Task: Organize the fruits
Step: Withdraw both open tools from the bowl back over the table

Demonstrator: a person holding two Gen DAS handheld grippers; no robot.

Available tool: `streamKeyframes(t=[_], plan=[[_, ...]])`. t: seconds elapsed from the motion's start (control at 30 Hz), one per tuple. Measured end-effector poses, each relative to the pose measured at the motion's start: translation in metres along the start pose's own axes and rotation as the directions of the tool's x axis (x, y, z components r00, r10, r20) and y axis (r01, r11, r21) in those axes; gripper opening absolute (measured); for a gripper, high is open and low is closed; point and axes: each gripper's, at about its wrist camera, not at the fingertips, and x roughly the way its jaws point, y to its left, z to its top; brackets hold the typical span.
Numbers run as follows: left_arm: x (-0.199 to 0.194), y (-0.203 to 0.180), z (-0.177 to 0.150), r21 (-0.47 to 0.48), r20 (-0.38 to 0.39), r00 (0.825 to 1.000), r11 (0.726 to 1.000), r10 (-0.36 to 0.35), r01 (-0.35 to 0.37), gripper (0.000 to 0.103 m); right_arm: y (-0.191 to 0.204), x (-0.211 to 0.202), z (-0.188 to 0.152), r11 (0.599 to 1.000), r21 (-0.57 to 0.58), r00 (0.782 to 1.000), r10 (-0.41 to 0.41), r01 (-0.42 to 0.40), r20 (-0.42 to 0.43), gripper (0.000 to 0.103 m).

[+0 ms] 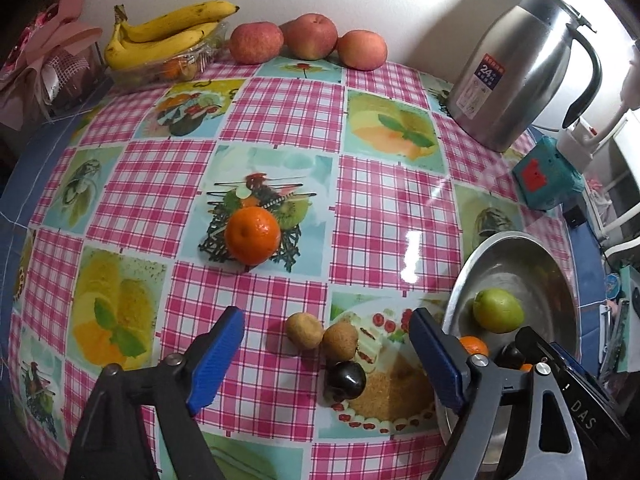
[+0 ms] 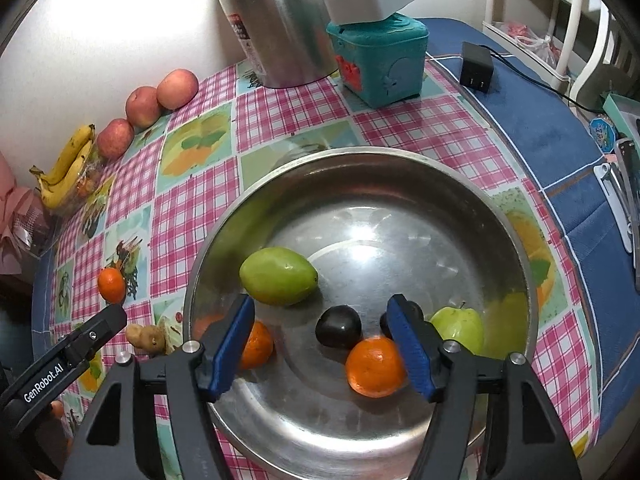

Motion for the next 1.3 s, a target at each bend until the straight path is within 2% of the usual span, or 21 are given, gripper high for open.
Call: streamKeyframes(t=[0.17,0.27,0.3,0.37,0.47,0.87,1.1,1.3], plan=[[0.000,0.001,0.000,-0.003,0.003,1.000,1.000,0.008,-0.008,0.091,-0.001,0.001,0.000,1.000,0.001,1.000,-0.005,0.005,-0.005,0.070],[0.000,0.002,0.001,-0.005,0.014,1.000,1.000,0.020,-0.020,0.103,-0.002,0.001,0.000,1.000,0.000,1.000,-0.010,0.010,-0.005,0.070],[0.000,0.002,0.001,-0.006,0.022,0.999,1.000,0.030,-0.030,0.103,-0.001,0.002,0.000,1.000,-0.003,1.000,-0.012,0.012,-0.004,0.071],[0.000,0.004,0.001,-0.007,0.030,0.999,0.999,0.042,-0.042,0.103,0.000,0.002,0.000,1.000,-0.013,1.000,-0.028,0.028,0.000,0.085],[0.000,0.010,0.003,-0.023,0.030,0.998,0.999,0.047,-0.047,0.103,0.002,0.002,-0.001,0.998,-0.033,0.998,-0.055,0.055,0.007,0.095],[0.000,0.014,0.004,-0.018,0.030,0.997,0.997,0.074,-0.074,0.103,0.003,0.003,-0.001,0.996,-0.047,0.997,-0.072,0.073,0.006,0.096],[-0.008,0.008,0.007,0.055,0.061,0.991,0.991,0.116,-0.120,0.103,0.008,0.003,-0.002,0.995,-0.066,0.997,-0.081,0.081,0.006,0.096],[-0.016,0.018,0.012,0.075,0.075,0.987,0.987,0.140,-0.145,0.103,0.014,0.000,-0.004,0.995,-0.078,0.998,-0.061,0.062,0.010,0.096]])
